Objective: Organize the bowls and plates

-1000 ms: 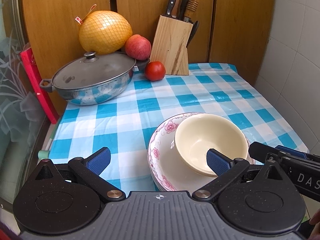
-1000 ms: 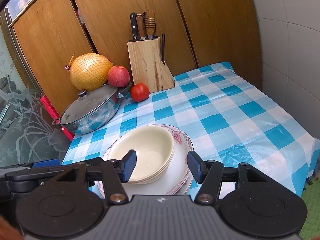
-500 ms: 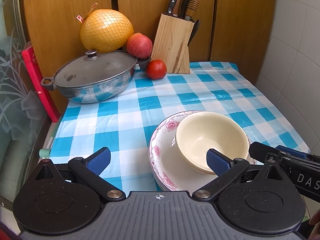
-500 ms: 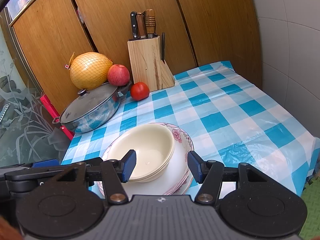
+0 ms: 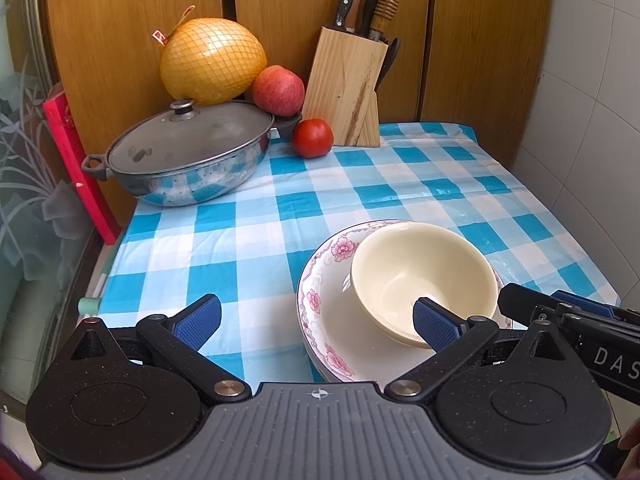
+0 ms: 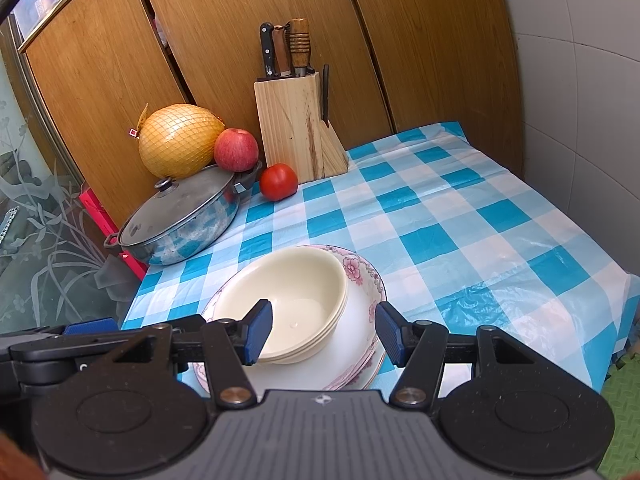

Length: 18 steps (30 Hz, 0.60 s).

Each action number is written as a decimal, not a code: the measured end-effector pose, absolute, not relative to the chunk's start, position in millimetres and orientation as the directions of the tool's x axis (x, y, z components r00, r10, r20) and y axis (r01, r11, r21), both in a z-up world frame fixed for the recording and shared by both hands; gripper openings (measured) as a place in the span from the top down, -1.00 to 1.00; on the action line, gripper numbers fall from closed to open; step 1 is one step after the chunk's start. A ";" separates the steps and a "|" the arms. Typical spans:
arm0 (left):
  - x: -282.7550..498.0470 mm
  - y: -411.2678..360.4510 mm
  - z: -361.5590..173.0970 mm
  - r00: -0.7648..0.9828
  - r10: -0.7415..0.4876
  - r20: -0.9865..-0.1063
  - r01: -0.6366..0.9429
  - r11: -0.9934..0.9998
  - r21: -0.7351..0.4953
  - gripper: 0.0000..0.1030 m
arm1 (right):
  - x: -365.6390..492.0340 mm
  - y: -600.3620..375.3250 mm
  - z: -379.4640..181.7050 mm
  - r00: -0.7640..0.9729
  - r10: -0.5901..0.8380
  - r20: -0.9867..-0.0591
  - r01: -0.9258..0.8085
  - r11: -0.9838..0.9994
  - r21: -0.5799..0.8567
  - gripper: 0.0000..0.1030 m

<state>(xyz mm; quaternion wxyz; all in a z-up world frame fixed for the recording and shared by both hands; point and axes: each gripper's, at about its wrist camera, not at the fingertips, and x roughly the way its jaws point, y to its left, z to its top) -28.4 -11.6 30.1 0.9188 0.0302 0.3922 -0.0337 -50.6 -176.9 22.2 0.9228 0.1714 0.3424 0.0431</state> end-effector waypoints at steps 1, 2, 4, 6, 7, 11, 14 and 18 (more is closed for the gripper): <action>-28.5 -11.6 30.1 0.690 -0.038 -0.723 0.085 0.996 0.029 -1.00 | -50.6 -176.8 22.3 0.762 0.196 -0.618 0.038 0.938 0.345 -0.04; -28.6 -11.6 30.0 0.690 -0.038 -0.723 0.085 0.996 0.029 -1.00 | -50.5 -176.9 22.4 0.761 0.196 -0.618 0.038 0.938 0.345 -0.04; -28.5 -11.3 29.9 0.688 -0.038 -0.724 0.085 0.996 0.028 -1.00 | -51.8 -177.9 21.3 0.761 0.196 -0.619 0.039 0.938 0.345 -0.04; -28.8 -10.6 29.3 0.688 -0.040 -0.725 0.086 0.996 0.027 -1.00 | -52.0 -178.3 21.0 0.761 0.196 -0.619 0.039 0.938 0.345 -0.04; -28.8 -10.6 29.3 0.688 -0.040 -0.725 0.086 0.996 0.027 -1.00 | -52.0 -178.3 21.1 0.760 0.196 -0.619 0.039 0.938 0.345 -0.04; -29.1 -11.7 29.1 0.687 -0.039 -0.726 0.087 0.996 0.028 -1.00 | -52.9 -179.1 20.5 0.759 0.197 -0.621 0.040 0.937 0.346 -0.04; -29.2 -12.2 29.0 0.687 -0.039 -0.726 0.087 0.996 0.030 -1.00 | -52.9 -179.4 20.4 0.759 0.197 -0.621 0.041 0.937 0.347 -0.04; -29.5 -13.3 29.2 0.690 -0.033 -0.723 0.088 0.995 0.038 -1.00 | -53.1 -179.7 20.1 0.758 0.196 -0.622 0.041 0.937 0.346 -0.04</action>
